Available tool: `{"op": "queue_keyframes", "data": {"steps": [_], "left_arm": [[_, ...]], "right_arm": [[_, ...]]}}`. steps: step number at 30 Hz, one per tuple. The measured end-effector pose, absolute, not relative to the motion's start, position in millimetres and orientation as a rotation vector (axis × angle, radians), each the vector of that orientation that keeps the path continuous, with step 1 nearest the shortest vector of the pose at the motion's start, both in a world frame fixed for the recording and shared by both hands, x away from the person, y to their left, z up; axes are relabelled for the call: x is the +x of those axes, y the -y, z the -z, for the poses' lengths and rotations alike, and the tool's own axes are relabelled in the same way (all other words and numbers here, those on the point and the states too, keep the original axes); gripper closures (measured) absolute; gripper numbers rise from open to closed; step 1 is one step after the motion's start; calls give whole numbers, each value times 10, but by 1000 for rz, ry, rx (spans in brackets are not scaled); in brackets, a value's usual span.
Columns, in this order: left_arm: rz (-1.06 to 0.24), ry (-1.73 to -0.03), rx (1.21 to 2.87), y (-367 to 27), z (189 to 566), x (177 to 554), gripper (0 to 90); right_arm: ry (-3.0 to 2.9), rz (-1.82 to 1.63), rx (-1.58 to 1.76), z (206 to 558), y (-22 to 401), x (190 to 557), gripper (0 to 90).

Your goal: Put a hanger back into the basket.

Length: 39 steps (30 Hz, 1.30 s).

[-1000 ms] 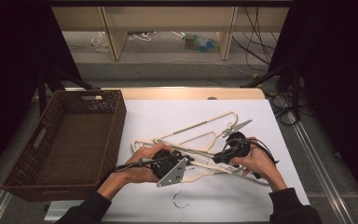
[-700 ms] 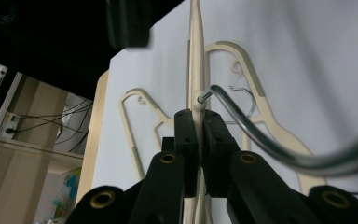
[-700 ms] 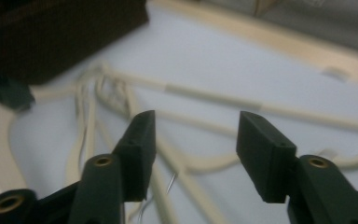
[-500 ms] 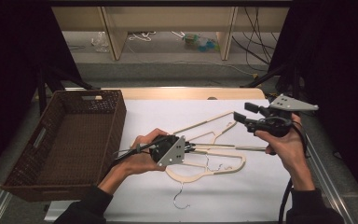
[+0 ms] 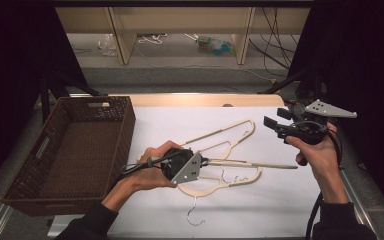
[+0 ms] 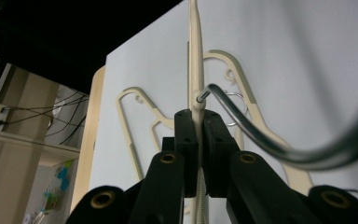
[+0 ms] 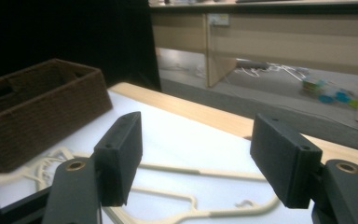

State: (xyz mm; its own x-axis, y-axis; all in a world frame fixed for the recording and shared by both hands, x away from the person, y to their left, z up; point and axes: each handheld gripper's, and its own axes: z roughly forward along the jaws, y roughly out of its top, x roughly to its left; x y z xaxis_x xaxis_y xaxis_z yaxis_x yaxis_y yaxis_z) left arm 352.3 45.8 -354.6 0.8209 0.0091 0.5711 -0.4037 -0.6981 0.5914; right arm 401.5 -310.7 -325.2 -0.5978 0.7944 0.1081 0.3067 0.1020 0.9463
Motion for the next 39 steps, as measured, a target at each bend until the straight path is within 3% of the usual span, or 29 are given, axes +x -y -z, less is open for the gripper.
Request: {"op": "queue_keyframes", "data": {"steps": [10,24,39], "left_arm": [[-711,121,2246,-616,3320,3691,859],[-543,-92,2214,-836,3140,3717,858],[-400,-462,2082,-1212,2881,3736,858]], "right_arm": [[-1938,-1432,1147,3232,3359,3922,317],[-1883,-1414,1193,3222,3561,3796,296],[-1942,-1383,1148,3368,3398,3598,282]]}}
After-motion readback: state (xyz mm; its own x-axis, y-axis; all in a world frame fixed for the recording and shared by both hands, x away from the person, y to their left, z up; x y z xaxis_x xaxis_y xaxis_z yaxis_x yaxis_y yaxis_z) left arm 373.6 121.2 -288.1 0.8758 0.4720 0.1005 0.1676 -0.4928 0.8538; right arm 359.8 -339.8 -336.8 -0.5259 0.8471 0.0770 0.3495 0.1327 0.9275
